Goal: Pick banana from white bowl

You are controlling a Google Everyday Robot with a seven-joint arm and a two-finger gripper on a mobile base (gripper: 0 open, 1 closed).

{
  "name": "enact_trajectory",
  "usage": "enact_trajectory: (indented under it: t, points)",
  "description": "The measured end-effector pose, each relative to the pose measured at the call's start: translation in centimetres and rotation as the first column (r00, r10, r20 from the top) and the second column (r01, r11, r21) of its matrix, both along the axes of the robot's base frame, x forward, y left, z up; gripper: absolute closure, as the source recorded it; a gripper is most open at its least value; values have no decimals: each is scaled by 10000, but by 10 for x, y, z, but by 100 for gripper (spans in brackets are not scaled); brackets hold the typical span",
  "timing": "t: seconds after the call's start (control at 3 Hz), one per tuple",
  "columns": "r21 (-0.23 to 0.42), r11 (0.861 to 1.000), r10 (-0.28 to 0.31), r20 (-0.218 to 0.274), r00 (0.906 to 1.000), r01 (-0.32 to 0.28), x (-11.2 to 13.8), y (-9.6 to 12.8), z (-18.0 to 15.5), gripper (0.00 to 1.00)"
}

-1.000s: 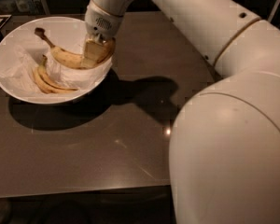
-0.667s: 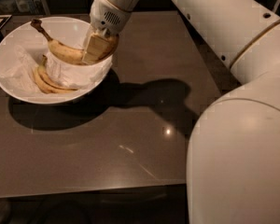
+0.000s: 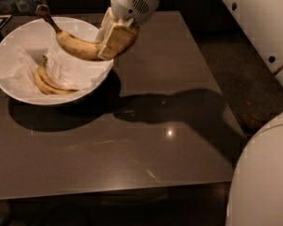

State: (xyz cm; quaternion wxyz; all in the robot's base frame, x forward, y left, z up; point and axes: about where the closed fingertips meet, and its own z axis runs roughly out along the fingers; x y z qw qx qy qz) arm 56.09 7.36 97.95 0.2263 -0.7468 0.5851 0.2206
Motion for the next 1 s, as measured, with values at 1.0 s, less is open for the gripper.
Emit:
enact_trajectory:
  t: [1.0]
  points:
    - [648, 9974, -271, -509, 9983, 304, -57, -64, 1, 100]
